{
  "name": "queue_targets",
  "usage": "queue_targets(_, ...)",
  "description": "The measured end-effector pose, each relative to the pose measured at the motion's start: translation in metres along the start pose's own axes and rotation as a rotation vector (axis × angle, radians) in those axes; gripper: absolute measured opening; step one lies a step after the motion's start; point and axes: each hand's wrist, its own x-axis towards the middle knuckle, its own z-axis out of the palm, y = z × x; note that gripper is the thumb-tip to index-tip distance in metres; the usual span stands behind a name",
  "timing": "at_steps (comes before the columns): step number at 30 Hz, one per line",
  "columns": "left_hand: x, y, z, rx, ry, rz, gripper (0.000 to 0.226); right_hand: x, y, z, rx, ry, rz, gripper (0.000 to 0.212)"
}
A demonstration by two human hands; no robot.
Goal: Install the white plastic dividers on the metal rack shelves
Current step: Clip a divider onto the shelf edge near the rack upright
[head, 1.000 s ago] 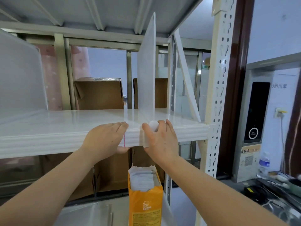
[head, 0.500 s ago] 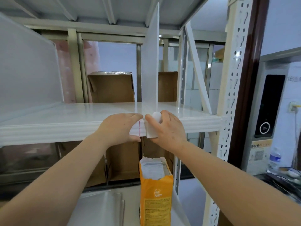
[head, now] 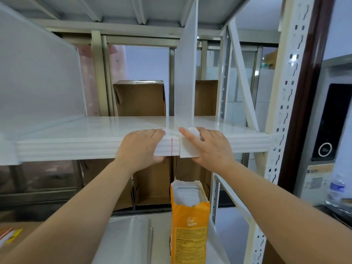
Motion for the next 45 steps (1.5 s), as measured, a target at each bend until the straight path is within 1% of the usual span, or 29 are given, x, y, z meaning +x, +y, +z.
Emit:
queue_targets(2, 0.0, 0.001, -0.001, 0.002, -0.013, -0.009, 0.063, 0.0, -0.002, 0.004, 0.002, 0.091, 0.02, 0.09)
queue_targets(3, 0.001, 0.002, -0.001, 0.001, -0.018, -0.013, 0.063, 0.0, -0.002, 0.005, 0.011, 0.104, 0.02, 0.09)
queue_targets(5, 0.001, 0.002, -0.001, -0.002, -0.015, -0.02, 0.064, -0.001, -0.004, 0.004, 0.042, 0.092, 0.018, 0.095)
queue_targets(7, 0.001, 0.001, 0.001, 0.003, -0.007, -0.024, 0.065, -0.001, -0.005, 0.003, 0.118, 0.052, 0.051, 0.105)
queue_targets(9, 0.001, 0.001, 0.003, 0.028, -0.005, -0.024, 0.065, -0.001, -0.005, 0.003, 0.181, 0.047, 0.078, 0.11)
queue_targets(13, 0.001, -0.001, 0.007, 0.038, -0.006, -0.025, 0.064, -0.003, -0.006, 0.001, 0.225, 0.024, 0.089, 0.107)
queue_targets(16, 0.001, 0.0, 0.007, 0.042, -0.015, -0.029, 0.064, -0.003, -0.01, 0.003, 0.192, 0.065, 0.105, 0.105)
queue_targets(19, 0.0, 0.0, 0.005, 0.053, -0.025, -0.036, 0.063, -0.002, -0.016, 0.006, 0.171, 0.068, 0.139, 0.106)
queue_targets(22, 0.0, 0.001, 0.003, 0.045, -0.022, -0.031, 0.063, -0.002, -0.016, 0.011, 0.093, 0.184, 0.198, 0.109)
queue_targets(24, 0.0, 0.002, 0.002, 0.022, -0.016, -0.024, 0.064, -0.003, -0.018, 0.018, 0.055, 0.263, 0.263, 0.106)
queue_targets(26, -0.001, 0.002, 0.001, 0.009, -0.007, -0.024, 0.063, -0.005, -0.024, 0.024, 0.002, 0.263, 0.314, 0.099)
queue_targets(28, -0.002, 0.002, 0.0, 0.001, -0.01, -0.03, 0.063, -0.007, -0.029, 0.026, -0.008, 0.242, 0.356, 0.086)
queue_targets(30, -0.001, 0.002, 0.0, 0.002, -0.013, -0.029, 0.062, -0.009, -0.025, 0.025, 0.01, 0.252, 0.327, 0.078)
queue_targets(32, -0.001, 0.001, 0.001, 0.006, -0.013, -0.022, 0.061, -0.013, -0.014, 0.024, 0.035, 0.281, 0.236, 0.073)
queue_targets(35, -0.001, 0.002, 0.004, 0.007, -0.004, -0.019, 0.062, -0.018, 0.003, 0.021, 0.113, 0.244, 0.16, 0.072)
queue_targets(39, 0.0, 0.003, 0.004, 0.025, 0.014, -0.024, 0.064, -0.017, 0.006, 0.022, 0.155, 0.213, 0.132, 0.07)
queue_targets(42, 0.001, 0.005, 0.004, 0.058, 0.006, -0.009, 0.063, -0.017, 0.007, 0.023, 0.128, 0.238, 0.123, 0.068)
queue_targets(45, 0.002, 0.005, 0.004, 0.078, -0.007, -0.001, 0.058, -0.015, 0.005, 0.023, 0.084, 0.248, 0.128, 0.07)
